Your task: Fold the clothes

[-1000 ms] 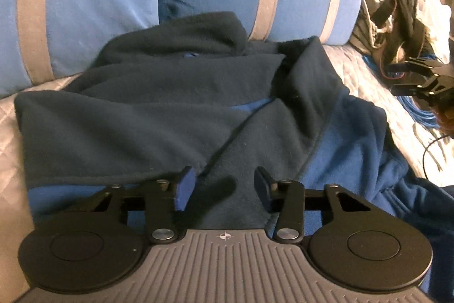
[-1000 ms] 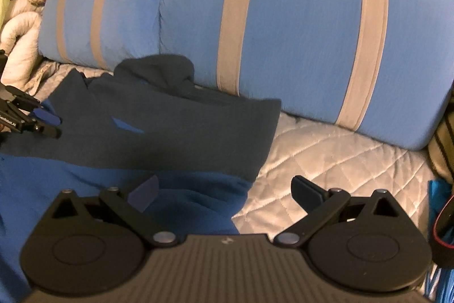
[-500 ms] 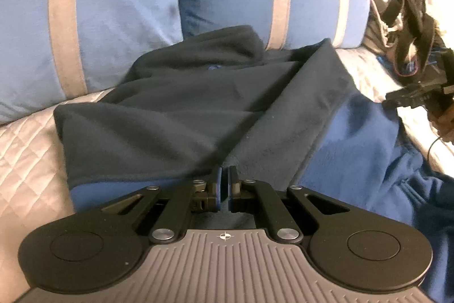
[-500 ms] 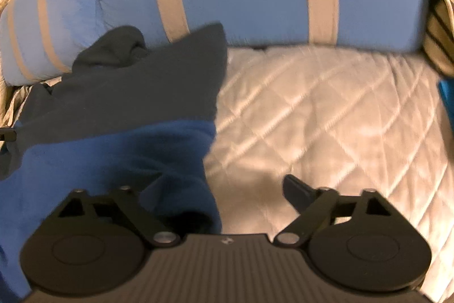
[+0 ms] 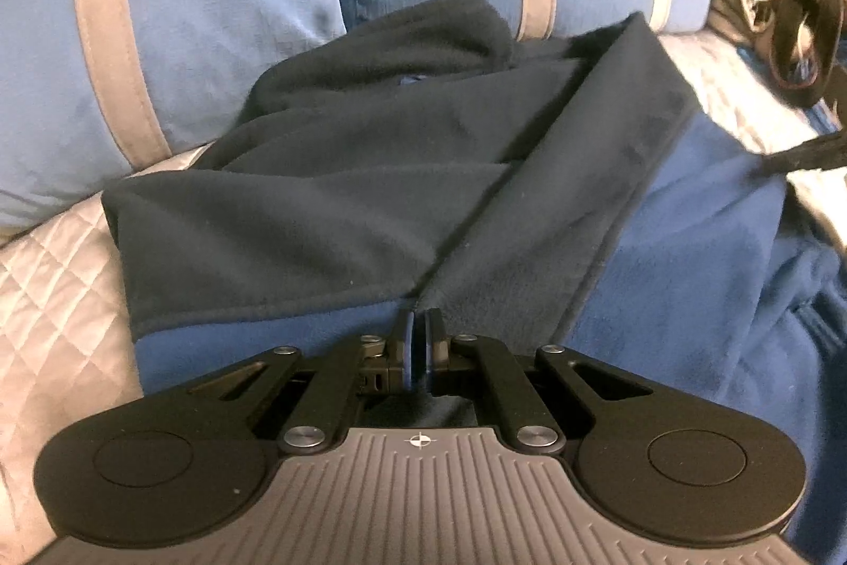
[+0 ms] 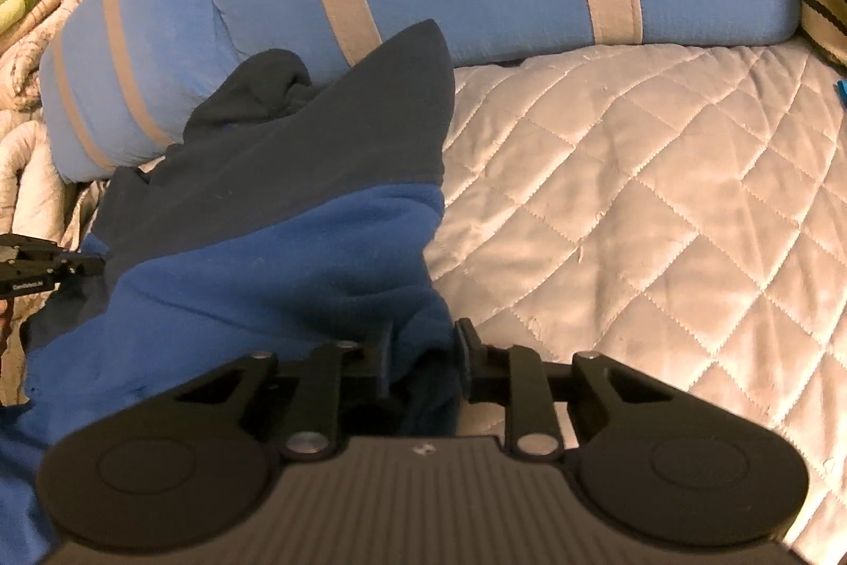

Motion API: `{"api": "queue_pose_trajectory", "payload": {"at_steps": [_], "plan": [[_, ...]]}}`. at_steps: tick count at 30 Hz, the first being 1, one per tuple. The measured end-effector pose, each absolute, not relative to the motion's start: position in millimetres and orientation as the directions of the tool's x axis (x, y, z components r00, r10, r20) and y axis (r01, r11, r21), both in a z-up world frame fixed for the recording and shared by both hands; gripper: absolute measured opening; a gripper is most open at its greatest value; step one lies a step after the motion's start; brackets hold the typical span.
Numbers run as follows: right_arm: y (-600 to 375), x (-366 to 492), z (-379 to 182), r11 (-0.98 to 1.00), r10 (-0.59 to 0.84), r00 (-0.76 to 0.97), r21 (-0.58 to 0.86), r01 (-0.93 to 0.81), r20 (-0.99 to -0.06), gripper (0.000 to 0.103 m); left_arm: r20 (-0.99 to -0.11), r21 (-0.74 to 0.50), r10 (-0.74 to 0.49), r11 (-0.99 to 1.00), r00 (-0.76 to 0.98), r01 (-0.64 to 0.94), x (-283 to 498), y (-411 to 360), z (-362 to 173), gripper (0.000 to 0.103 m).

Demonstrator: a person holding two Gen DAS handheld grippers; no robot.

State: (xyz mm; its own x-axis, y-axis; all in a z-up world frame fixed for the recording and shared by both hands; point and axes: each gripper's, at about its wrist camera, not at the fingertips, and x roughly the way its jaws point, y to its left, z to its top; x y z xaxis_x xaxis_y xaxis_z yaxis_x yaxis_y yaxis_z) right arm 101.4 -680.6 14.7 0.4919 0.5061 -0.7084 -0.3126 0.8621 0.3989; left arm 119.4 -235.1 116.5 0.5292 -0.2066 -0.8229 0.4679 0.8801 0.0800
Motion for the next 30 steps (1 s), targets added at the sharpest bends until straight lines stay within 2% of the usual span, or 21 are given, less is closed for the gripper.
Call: {"api": "queue_pose_trajectory", "payload": {"at_steps": [7,10,11,12,14,17,21,30], "plan": [[-686,94,13,0.848,0.529,0.513,0.429,-0.310,-0.676,0.022,-0.839,0.125,-0.160,0.874,0.520,0.470,120,-241,117,0.008],[-690,94,13,0.839,0.543,0.514,0.448,-0.307,-0.664,0.025,-0.853,0.124,-0.148,0.874,0.500,0.470,123,-240,118,0.010],[-692,95,13,0.834,0.550,0.515,0.462,-0.300,-0.658,0.031,-0.859,0.117,-0.147,0.875,0.490,0.469,124,-239,119,0.015],[-695,95,13,0.829,0.557,0.517,0.479,-0.290,-0.650,0.032,-0.865,0.116,-0.139,0.879,0.482,0.462,125,-238,122,0.025],[-700,95,14,0.819,0.566,0.526,0.504,-0.275,-0.634,0.055,-0.866,0.133,-0.109,0.891,0.488,0.434,126,-238,131,0.038],[-705,97,16,0.813,0.572,0.540,0.514,-0.274,-0.617,0.067,-0.854,0.091,-0.164,0.888,0.494,0.451,126,-241,151,0.043],[-710,103,14,0.788,0.597,0.544,0.557,-0.262,-0.589,0.069,-0.824,0.052,-0.235,0.874,0.515,0.483,128,-264,177,0.052],[-708,111,-3,0.744,0.644,0.517,0.619,-0.251,-0.564,0.069,-0.761,0.071,-0.318,0.825,0.566,0.560,148,-332,200,0.054]]}}
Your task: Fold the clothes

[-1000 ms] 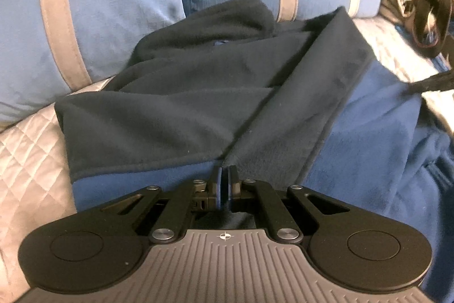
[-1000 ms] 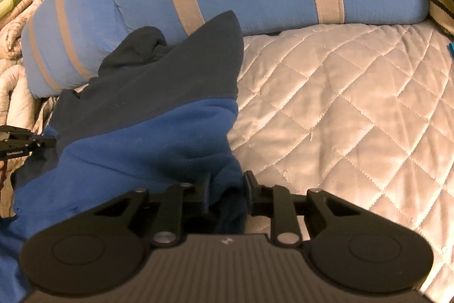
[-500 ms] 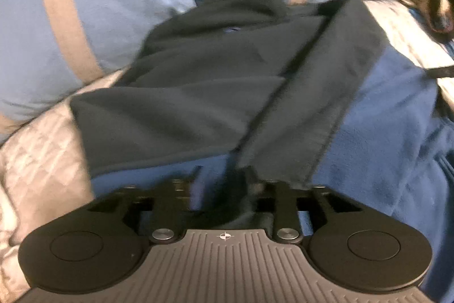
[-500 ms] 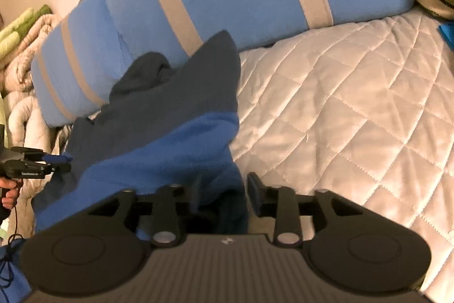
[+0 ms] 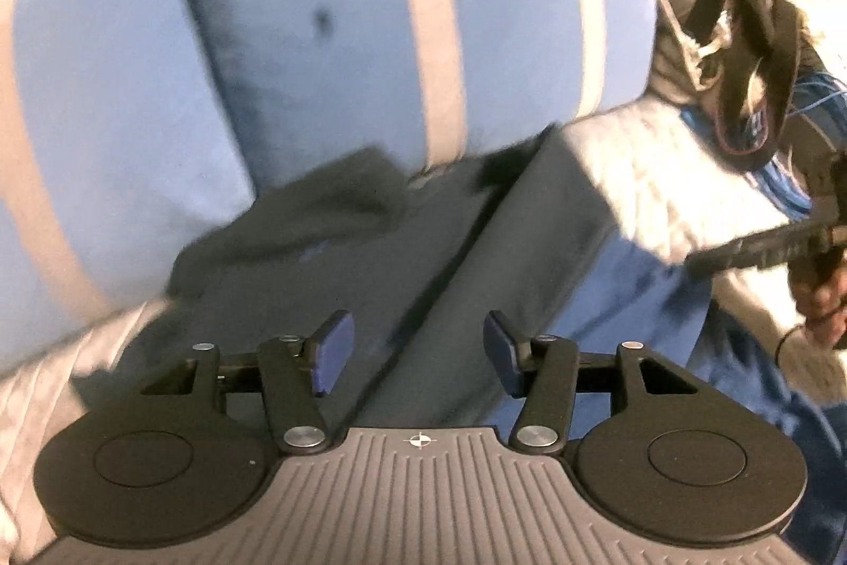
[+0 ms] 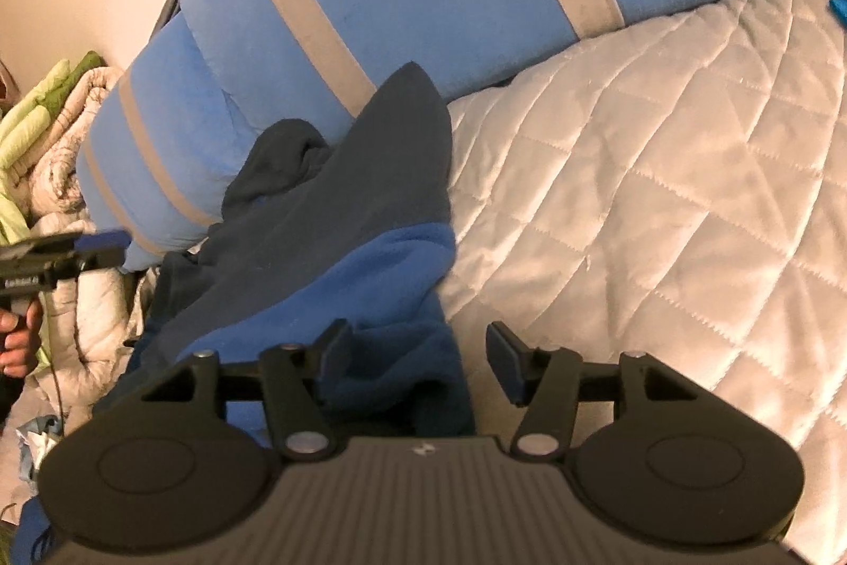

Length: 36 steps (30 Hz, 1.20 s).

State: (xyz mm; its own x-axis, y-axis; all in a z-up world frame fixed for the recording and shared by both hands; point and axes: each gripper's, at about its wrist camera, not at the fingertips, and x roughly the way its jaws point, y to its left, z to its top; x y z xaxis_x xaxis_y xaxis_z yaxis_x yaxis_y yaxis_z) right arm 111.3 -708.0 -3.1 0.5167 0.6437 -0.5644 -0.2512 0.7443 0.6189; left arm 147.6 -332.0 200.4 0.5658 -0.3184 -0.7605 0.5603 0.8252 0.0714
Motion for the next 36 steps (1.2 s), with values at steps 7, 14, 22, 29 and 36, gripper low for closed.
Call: {"api": "queue_pose_trajectory", "payload": {"at_steps": [7,14,22,29,36], "plan": [[-705,108,-13,0.727,0.656,0.512,0.645,-0.234,-0.554,0.049,-0.702,0.100,-0.373,0.792,0.607,0.603,170,-379,195,0.054],[-707,107,-18,0.716,0.660,0.523,0.664,-0.217,-0.540,0.043,-0.661,0.106,-0.425,0.763,0.618,0.638,195,-419,181,0.054],[-706,104,-21,0.716,0.659,0.532,0.660,-0.227,-0.532,0.039,-0.670,0.100,-0.458,0.723,0.584,0.683,223,-454,139,0.054],[-707,105,-27,0.698,0.672,0.531,0.681,-0.222,-0.516,0.040,-0.707,-0.027,-0.494,0.734,0.506,0.679,245,-457,107,0.049],[-706,107,-27,0.704,0.670,0.527,0.672,-0.229,-0.522,0.040,-0.705,-0.027,-0.555,0.643,0.442,0.765,220,-450,111,0.006]]}}
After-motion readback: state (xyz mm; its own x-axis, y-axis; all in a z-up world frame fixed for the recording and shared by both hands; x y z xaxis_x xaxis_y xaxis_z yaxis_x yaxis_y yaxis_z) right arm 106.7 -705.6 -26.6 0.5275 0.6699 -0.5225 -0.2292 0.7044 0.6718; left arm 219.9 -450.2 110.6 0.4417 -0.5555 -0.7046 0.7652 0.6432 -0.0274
